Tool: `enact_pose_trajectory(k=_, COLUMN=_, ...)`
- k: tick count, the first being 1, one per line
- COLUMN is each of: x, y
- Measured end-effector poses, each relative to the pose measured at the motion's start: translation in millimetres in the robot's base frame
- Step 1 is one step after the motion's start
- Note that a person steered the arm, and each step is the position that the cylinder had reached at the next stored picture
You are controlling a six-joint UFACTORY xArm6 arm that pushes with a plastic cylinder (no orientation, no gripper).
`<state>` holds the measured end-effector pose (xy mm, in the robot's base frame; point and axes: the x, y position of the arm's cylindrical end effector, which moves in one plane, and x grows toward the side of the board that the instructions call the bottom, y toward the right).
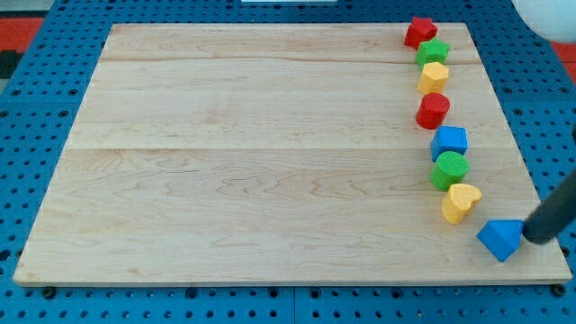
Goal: Nudge the yellow heart down a bit
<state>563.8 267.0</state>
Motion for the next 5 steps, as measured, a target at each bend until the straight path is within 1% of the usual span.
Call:
enact_pose_trajectory(k=2, x=-1.7, y=-0.1)
enact_pose_trajectory(k=3, x=-18.9, y=0.1)
enact_pose_trajectory(k=4, x=-9.4, y=-62.4)
enact_pose_trajectory(k=5, x=-20.5, y=-65.7)
